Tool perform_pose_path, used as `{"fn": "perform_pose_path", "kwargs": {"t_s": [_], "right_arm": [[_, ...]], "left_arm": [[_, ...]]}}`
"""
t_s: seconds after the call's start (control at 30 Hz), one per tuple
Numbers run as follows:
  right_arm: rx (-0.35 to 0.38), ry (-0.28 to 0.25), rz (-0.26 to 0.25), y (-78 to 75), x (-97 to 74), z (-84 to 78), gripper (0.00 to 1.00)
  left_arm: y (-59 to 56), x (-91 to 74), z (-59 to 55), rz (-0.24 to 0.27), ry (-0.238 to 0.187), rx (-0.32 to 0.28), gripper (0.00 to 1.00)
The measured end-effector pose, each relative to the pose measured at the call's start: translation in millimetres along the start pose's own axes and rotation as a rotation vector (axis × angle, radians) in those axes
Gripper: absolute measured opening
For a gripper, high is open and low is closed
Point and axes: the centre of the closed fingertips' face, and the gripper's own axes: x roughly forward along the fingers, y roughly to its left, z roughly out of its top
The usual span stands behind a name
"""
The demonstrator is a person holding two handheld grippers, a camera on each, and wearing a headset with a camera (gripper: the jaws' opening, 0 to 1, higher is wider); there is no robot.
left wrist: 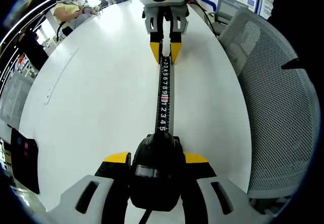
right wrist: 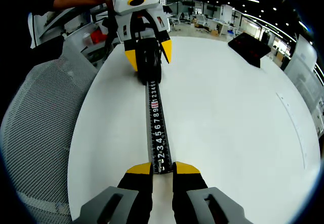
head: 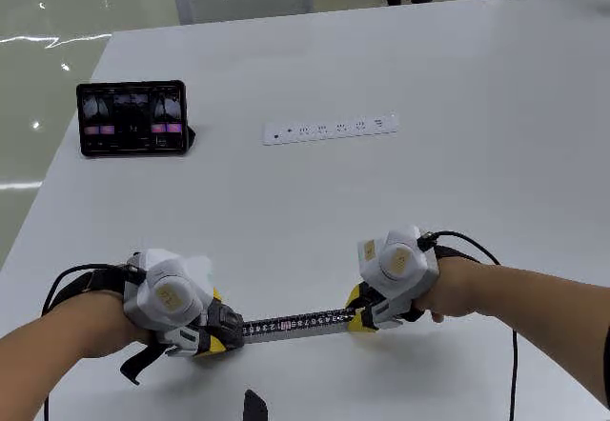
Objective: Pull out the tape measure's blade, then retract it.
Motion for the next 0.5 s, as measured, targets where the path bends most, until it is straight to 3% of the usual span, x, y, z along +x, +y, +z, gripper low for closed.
{"fn": "perform_pose_path", "kwargs": {"t_s": [0.5], "right_arm": [[0.003,0.001,-0.004,-1.8,-5.1,-5.2,0.10]], "left_arm": [[0.6,1.0,0.0,0.001,0.003,-0.001,0.34]]}}
